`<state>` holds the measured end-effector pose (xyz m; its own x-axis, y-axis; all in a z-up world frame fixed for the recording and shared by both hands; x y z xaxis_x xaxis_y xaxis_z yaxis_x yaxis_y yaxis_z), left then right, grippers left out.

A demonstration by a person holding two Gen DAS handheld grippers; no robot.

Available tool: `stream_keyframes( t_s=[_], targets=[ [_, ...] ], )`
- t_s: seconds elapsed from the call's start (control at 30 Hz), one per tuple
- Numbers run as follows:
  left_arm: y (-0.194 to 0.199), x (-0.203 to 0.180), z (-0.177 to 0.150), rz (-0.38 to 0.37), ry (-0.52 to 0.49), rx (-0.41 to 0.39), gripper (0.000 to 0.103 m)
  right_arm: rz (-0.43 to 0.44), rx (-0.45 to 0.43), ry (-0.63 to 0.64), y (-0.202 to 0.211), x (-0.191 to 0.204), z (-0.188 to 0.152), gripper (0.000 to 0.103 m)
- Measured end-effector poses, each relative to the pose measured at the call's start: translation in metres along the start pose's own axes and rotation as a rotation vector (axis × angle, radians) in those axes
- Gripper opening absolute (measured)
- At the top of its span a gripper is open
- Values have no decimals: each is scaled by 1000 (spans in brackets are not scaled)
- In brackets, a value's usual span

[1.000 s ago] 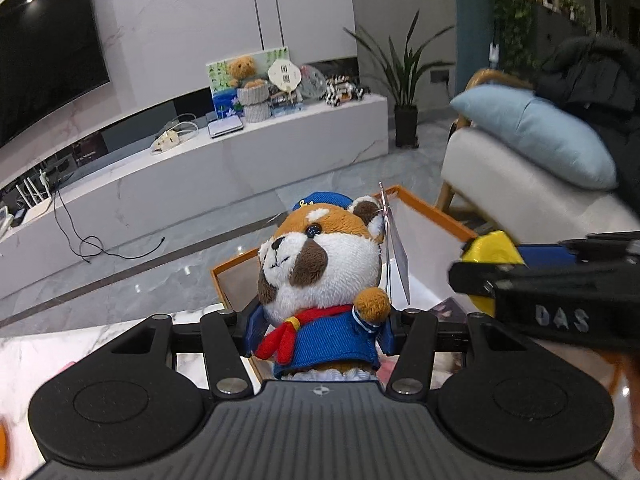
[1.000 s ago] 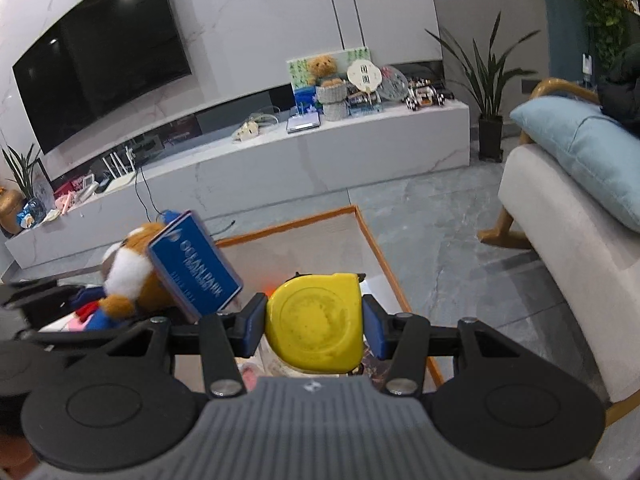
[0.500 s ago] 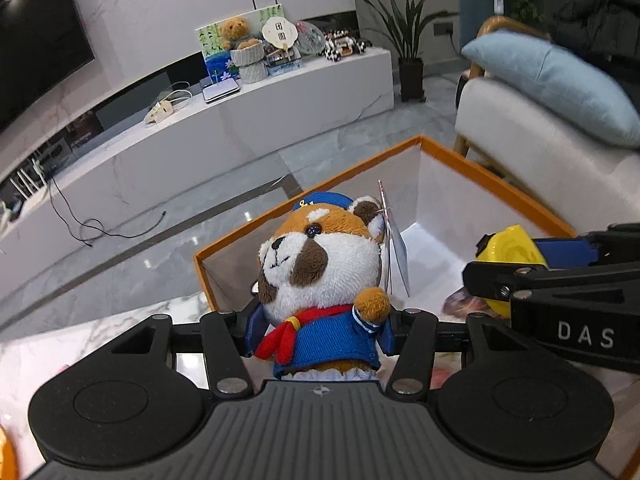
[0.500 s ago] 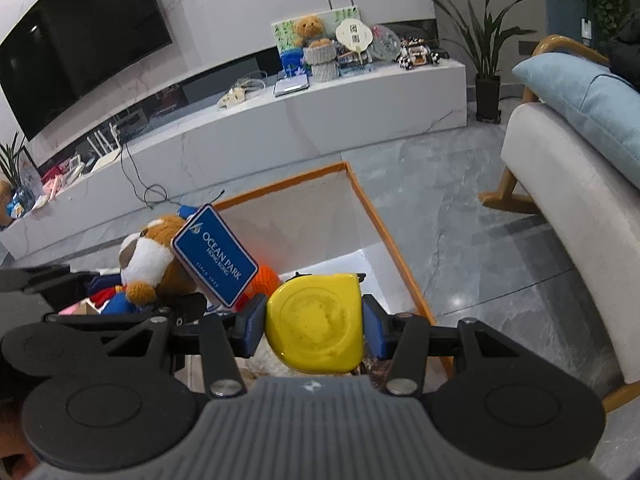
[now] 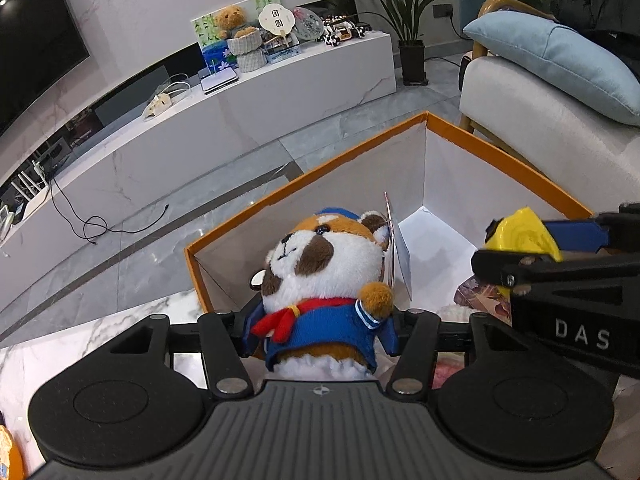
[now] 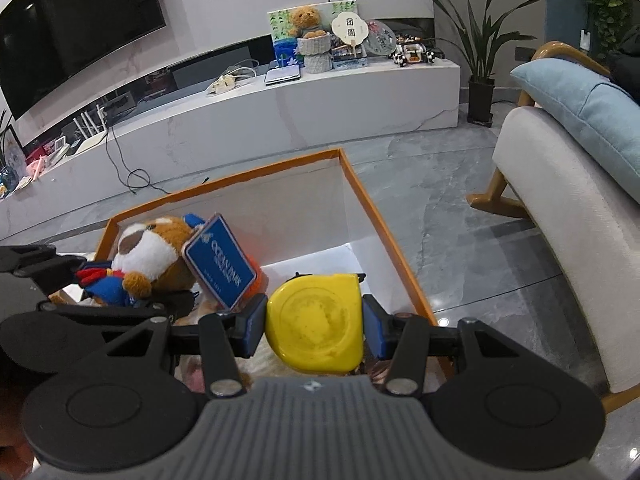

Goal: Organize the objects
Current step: 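Lower both items into the box and open both tools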

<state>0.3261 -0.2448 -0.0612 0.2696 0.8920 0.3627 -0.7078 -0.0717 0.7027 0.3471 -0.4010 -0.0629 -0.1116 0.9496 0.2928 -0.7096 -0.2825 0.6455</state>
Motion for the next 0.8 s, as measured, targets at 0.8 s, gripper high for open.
stream_keyframes(
  t_s=[0.8],
  targets=[
    [26, 3, 11, 55, 6, -84, 88, 37, -111, -12, 25, 9, 12, 70]
  ],
)
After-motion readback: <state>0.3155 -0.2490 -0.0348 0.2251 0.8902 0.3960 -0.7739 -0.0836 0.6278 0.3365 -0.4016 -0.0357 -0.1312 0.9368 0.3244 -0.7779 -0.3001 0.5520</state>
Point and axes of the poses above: each gripper's, at about its wrist camera, not at the fingertips, and y roughly against the way its jaws point, x to its left, z to its top, the point moved 5 cm from there along -y, roughly the way its jaws point, and after that the axes turned 11 degrees about z, right-handed, at the moved point
